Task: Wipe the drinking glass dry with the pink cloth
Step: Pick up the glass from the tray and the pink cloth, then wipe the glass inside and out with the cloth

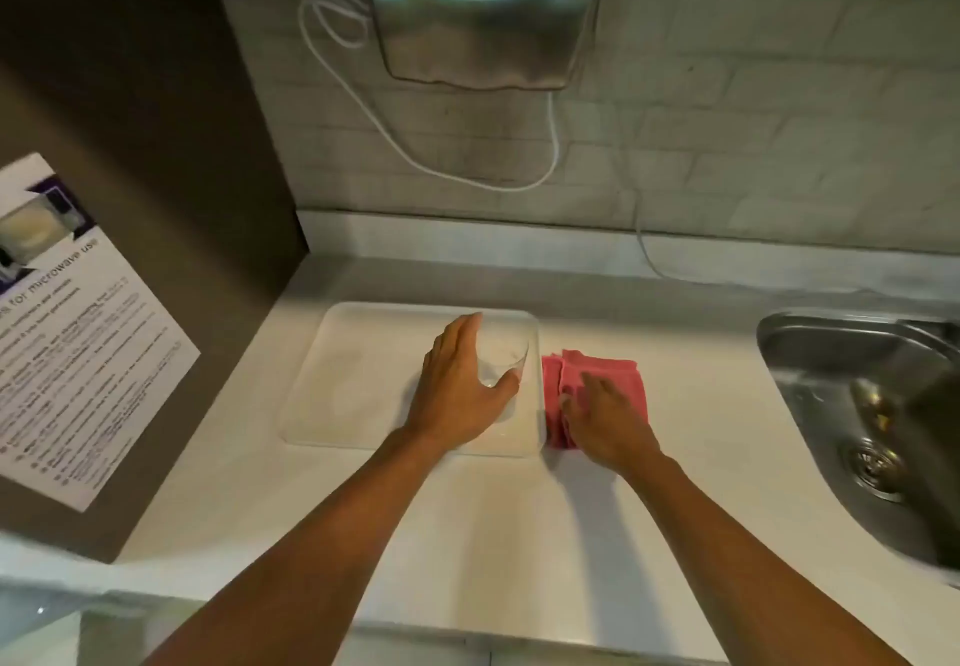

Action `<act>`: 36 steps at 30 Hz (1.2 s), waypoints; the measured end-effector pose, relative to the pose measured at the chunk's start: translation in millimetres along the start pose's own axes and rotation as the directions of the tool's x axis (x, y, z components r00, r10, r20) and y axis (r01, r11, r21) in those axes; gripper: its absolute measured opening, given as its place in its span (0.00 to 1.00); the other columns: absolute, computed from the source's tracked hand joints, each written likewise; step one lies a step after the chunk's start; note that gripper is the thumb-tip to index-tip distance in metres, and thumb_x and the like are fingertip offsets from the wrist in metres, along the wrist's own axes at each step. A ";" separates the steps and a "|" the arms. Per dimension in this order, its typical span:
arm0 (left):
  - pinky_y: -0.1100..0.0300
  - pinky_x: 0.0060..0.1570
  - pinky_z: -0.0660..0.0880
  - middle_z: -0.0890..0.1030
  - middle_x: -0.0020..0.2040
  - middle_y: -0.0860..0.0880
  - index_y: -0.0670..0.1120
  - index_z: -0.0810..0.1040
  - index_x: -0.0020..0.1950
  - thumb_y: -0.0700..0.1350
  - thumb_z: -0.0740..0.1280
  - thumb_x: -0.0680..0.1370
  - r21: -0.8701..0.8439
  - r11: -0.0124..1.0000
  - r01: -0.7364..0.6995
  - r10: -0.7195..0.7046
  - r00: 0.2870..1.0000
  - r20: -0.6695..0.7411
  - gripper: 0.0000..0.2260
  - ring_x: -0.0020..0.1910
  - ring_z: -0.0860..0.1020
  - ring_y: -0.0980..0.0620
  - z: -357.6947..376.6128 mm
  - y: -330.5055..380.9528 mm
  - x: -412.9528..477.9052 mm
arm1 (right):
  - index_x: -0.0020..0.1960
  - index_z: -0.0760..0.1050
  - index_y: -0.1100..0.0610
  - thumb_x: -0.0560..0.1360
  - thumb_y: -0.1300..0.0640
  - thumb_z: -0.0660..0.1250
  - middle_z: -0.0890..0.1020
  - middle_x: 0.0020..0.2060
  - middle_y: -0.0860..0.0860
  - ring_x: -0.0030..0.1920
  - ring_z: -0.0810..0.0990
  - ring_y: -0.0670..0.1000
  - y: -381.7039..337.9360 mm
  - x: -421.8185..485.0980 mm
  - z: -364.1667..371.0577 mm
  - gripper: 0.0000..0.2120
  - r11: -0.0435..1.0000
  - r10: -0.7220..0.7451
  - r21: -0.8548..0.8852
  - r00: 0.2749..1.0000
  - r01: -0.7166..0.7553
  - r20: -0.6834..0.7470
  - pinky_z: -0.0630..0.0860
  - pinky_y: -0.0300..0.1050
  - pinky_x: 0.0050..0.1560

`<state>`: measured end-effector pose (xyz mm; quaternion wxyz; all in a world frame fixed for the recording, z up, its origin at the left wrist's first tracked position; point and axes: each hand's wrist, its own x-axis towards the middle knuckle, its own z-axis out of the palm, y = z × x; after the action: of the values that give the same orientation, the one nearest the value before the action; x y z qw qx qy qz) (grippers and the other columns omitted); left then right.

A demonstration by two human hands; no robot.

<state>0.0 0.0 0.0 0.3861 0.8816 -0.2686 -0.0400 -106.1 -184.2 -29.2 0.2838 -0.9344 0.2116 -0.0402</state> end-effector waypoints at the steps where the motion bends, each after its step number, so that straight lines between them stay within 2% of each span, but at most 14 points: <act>1: 0.50 0.77 0.65 0.64 0.83 0.47 0.49 0.59 0.84 0.59 0.73 0.76 -0.026 0.999 0.019 -0.020 1.000 -0.005 0.41 0.80 0.65 0.45 5.3 -1.1 4.3 | 0.66 0.75 0.56 0.84 0.51 0.55 0.82 0.60 0.56 0.54 0.82 0.55 7.7 5.7 -0.3 0.16 0.996 0.069 -0.046 0.998 -0.070 -0.009 0.80 0.51 0.57; 5: 0.52 0.74 0.67 0.65 0.83 0.50 0.53 0.57 0.84 0.61 0.76 0.73 -0.122 0.982 0.145 -0.143 0.989 0.020 0.45 0.79 0.66 0.47 17.4 -5.1 6.7 | 0.65 0.72 0.59 0.82 0.48 0.59 0.78 0.62 0.59 0.59 0.78 0.61 46.4 22.7 -3.9 0.18 0.915 0.267 -0.269 0.951 -0.301 -0.154 0.75 0.57 0.60; 10: 0.52 0.74 0.70 0.72 0.77 0.52 0.52 0.65 0.80 0.54 0.79 0.73 -0.229 0.955 0.190 -0.201 0.979 -0.025 0.40 0.75 0.71 0.50 29.4 -11.1 5.3 | 0.66 0.70 0.63 0.81 0.44 0.61 0.77 0.60 0.62 0.60 0.76 0.64 80.1 35.2 -4.8 0.25 0.802 0.506 -0.271 0.846 -0.533 -0.167 0.74 0.58 0.60; 13: 0.60 0.68 0.73 0.79 0.71 0.51 0.49 0.72 0.75 0.49 0.82 0.72 -0.281 0.944 0.172 -0.197 0.978 -0.067 0.34 0.69 0.77 0.51 30.5 -12.5 7.8 | 0.62 0.73 0.63 0.81 0.46 0.62 0.81 0.57 0.61 0.58 0.80 0.64 78.4 46.0 -2.4 0.21 0.800 0.571 -0.133 0.810 -0.586 -0.135 0.74 0.57 0.60; 16: 0.76 0.59 0.71 0.82 0.65 0.52 0.50 0.75 0.70 0.49 0.83 0.71 -0.323 0.935 0.148 -0.181 0.980 -0.077 0.30 0.63 0.79 0.52 28.2 -15.5 10.7 | 0.57 0.76 0.64 0.81 0.50 0.65 0.84 0.52 0.61 0.51 0.82 0.63 77.1 54.5 -2.6 0.16 0.744 0.656 0.189 0.755 -0.641 -0.021 0.78 0.56 0.57; 18: 0.78 0.56 0.70 0.82 0.63 0.53 0.51 0.76 0.68 0.50 0.83 0.71 -0.338 0.931 0.142 -0.176 0.981 -0.075 0.29 0.62 0.79 0.52 27.0 -17.9 13.6 | 0.52 0.80 0.63 0.81 0.51 0.66 0.86 0.47 0.60 0.46 0.83 0.62 69.9 52.3 -4.5 0.15 0.735 0.601 0.378 0.799 -0.563 0.020 0.82 0.55 0.50; 21: 0.63 0.60 0.75 0.83 0.62 0.49 0.48 0.75 0.69 0.50 0.82 0.73 -0.407 0.895 0.182 -0.221 0.974 -0.049 0.28 0.62 0.80 0.48 23.2 -18.2 19.5 | 0.49 0.78 0.55 0.80 0.49 0.67 0.84 0.44 0.51 0.46 0.84 0.58 47.0 39.2 -7.9 0.10 0.722 0.461 0.554 0.885 -0.415 0.063 0.80 0.48 0.41; 24: 0.50 0.65 0.79 0.84 0.62 0.43 0.44 0.75 0.68 0.53 0.79 0.74 -0.536 0.802 0.265 -0.298 0.954 0.026 0.28 0.62 0.82 0.44 17.9 -15.5 25.3 | 0.57 0.76 0.53 0.81 0.46 0.66 0.83 0.50 0.48 0.47 0.82 0.50 24.5 26.0 -12.7 0.12 0.731 0.341 0.590 0.932 -0.343 0.120 0.76 0.40 0.39; 26: 0.53 0.62 0.80 0.85 0.59 0.41 0.42 0.76 0.66 0.53 0.77 0.76 -0.573 0.759 0.309 -0.308 0.946 0.103 0.25 0.57 0.84 0.46 15.6 -13.3 26.4 | 0.58 0.76 0.52 0.81 0.46 0.67 0.83 0.49 0.46 0.46 0.82 0.49 9.0 18.4 -17.8 0.11 0.785 0.274 0.556 0.958 -0.272 0.082 0.75 0.38 0.39; 29: 0.61 0.48 0.82 0.85 0.50 0.43 0.38 0.78 0.61 0.47 0.73 0.82 -0.619 0.709 0.337 -0.289 0.940 0.181 0.15 0.48 0.83 0.48 18.4 -7.5 22.6 | 0.56 0.75 0.49 0.82 0.54 0.65 0.83 0.44 0.41 0.40 0.81 0.40 -25.4 3.8 -29.5 0.04 0.896 0.071 0.443 0.992 -0.016 -0.108 0.73 0.30 0.37; 30: 0.63 0.46 0.82 0.85 0.48 0.44 0.37 0.80 0.60 0.46 0.71 0.83 -0.645 0.684 0.340 -0.287 0.939 0.191 0.12 0.48 0.83 0.48 19.6 -4.8 21.3 | 0.59 0.75 0.47 0.83 0.54 0.64 0.83 0.47 0.40 0.42 0.81 0.37 -38.2 -3.5 -32.8 0.07 0.919 -0.054 0.381 0.990 0.102 -0.134 0.74 0.28 0.40; 32: 0.63 0.46 0.82 0.87 0.48 0.45 0.39 0.82 0.60 0.45 0.66 0.85 -0.699 0.621 0.355 -0.286 0.933 0.220 0.10 0.49 0.85 0.48 19.4 -0.2 18.7 | 0.73 0.70 0.44 0.85 0.48 0.59 0.78 0.65 0.38 0.56 0.76 0.35 -56.8 -18.9 -35.1 0.17 0.937 -0.276 0.201 0.958 0.287 -0.084 0.71 0.27 0.54; 34: 0.58 0.51 0.82 0.88 0.53 0.40 0.42 0.84 0.63 0.46 0.63 0.86 -0.750 0.552 0.363 -0.271 0.929 0.251 0.13 0.51 0.86 0.46 15.9 3.8 17.0 | 0.80 0.60 0.39 0.84 0.38 0.51 0.67 0.75 0.36 0.66 0.68 0.39 -63.6 -30.8 -38.7 0.25 0.941 -0.331 0.067 0.944 0.331 -0.013 0.68 0.32 0.61; 36: 0.51 0.54 0.80 0.87 0.55 0.37 0.45 0.85 0.64 0.51 0.63 0.85 -0.798 0.476 0.369 -0.258 0.926 0.274 0.16 0.53 0.85 0.44 9.2 8.2 15.7 | 0.78 0.64 0.37 0.82 0.33 0.46 0.65 0.76 0.36 0.67 0.69 0.43 -64.7 -35.6 -48.9 0.27 0.944 -0.309 0.127 0.951 0.305 0.013 0.73 0.41 0.64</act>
<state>7.2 -18.5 1.5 0.7295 0.6178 -0.0721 -0.2845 -123.8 -145.9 48.7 0.3350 -0.9370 0.0560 -0.0815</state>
